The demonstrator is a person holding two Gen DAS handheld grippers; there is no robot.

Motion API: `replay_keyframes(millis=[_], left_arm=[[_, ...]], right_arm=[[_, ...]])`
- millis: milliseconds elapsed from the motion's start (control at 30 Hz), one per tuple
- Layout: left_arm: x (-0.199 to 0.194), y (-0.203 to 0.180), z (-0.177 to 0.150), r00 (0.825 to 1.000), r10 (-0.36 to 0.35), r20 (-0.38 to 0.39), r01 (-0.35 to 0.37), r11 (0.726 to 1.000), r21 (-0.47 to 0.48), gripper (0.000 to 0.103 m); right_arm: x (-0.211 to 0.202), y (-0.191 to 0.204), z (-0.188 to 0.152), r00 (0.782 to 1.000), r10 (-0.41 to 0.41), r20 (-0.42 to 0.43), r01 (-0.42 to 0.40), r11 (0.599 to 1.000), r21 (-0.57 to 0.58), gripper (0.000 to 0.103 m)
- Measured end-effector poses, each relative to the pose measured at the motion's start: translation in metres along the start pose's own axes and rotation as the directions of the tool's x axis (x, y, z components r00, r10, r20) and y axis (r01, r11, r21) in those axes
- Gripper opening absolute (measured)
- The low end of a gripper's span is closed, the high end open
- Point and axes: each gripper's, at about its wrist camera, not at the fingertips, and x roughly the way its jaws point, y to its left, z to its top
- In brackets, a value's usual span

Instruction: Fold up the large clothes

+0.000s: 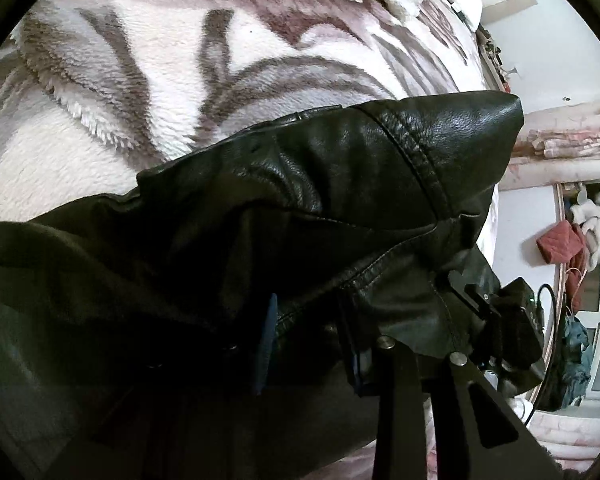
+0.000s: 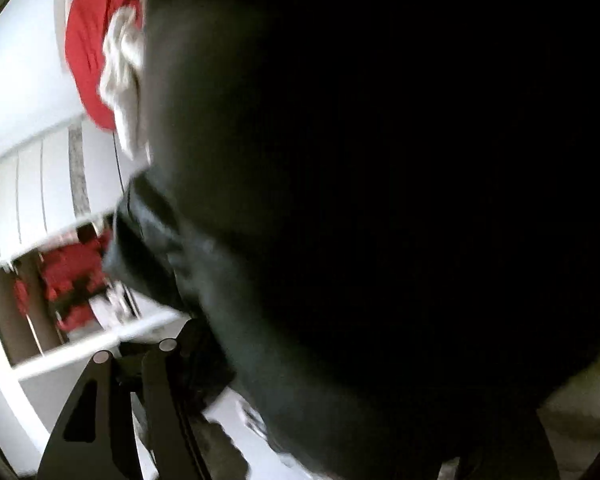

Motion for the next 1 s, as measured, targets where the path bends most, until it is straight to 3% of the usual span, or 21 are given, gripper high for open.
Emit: replay_keyframes(millis=[33,133,167,200,300,333,400,467,533,600,800,867,900,967,1000], left_arm=[[-0.001,0.001,-0.004,1.0,-0.005,0.0,0.005,1.0,0.004,0.028],[-0.001,0.003,-0.005,1.0,-0.029,0.009,0.029,1.0,0.005,0.028],[-0.002,0.004,-0.007,0.999,-0.033,0.009,0.033,0.999,0.004,0.028],[-0.003,0.005,-0.007,0.999,-0.037,0.01,0.037,0.999,0.003,0.028],[-0.003,0.007,-0.008,0.999,-0.045,0.008,0.045,0.999,0.011,0.028],[-0.003,0.007,-0.008,0.999,-0.046,0.01,0.046,0.999,0.013,0.028],[-0.004,0.006,-0.009,0.999,-0.042,0.013,0.042,0.999,0.019,0.028],[-0.006,0.006,-0.01,0.999,-0.037,0.016,0.037,0.999,0.023,0.028],[-0.006,0.005,-0.011,0.999,-0.037,0.024,0.037,0.999,0.025,0.028],[-0.006,0.005,-0.011,0.999,-0.042,0.033,0.041,0.999,0.018,0.028],[-0.012,0.008,-0.014,0.997,-0.065,0.048,0.065,0.998,-0.01,0.028],[-0.021,0.003,-0.015,0.998,-0.026,0.049,0.026,1.0,-0.001,0.028],[-0.03,-0.003,-0.018,0.997,0.043,0.061,-0.044,0.999,0.02,0.028],[-0.048,-0.013,-0.023,0.982,0.151,0.11,-0.158,0.985,0.066,0.04],[-0.058,-0.014,-0.028,0.973,0.185,0.136,-0.196,0.978,0.073,0.068]], right_arm=[[0.001,0.003,-0.002,1.0,0.003,0.017,-0.002,1.0,-0.009,0.072],[-0.003,0.016,-0.015,0.998,0.008,0.059,-0.006,0.999,-0.04,0.036],[-0.007,0.024,-0.021,0.997,0.035,0.071,-0.031,0.998,-0.055,0.032],[-0.01,0.036,-0.029,0.995,0.065,0.07,-0.058,0.994,-0.096,0.031],[-0.005,0.07,-0.042,0.998,0.032,0.056,-0.019,0.975,-0.223,0.033],[0.0,0.073,-0.038,0.998,0.01,0.056,0.003,0.974,-0.227,0.041],[0.01,0.064,-0.023,0.998,-0.019,0.054,0.028,0.987,-0.158,0.041],[0.016,0.062,-0.016,0.997,-0.035,0.069,0.043,0.992,-0.122,0.031],[0.017,0.079,-0.026,0.995,-0.052,0.08,0.066,0.982,-0.178,0.028],[0.016,0.099,-0.04,0.994,-0.064,0.092,0.084,0.967,-0.241,0.026],[0.026,0.121,-0.052,0.987,-0.105,0.125,0.134,0.959,-0.251,0.025],[0.029,0.13,-0.057,0.984,-0.117,0.135,0.149,0.953,-0.265,0.025],[0.031,0.135,-0.061,0.983,-0.121,0.139,0.156,0.948,-0.276,0.025],[0.034,0.145,-0.068,0.981,-0.129,0.148,0.169,0.94,-0.296,0.025],[0.035,0.151,-0.071,0.978,-0.137,0.157,0.18,0.935,-0.307,0.025]])
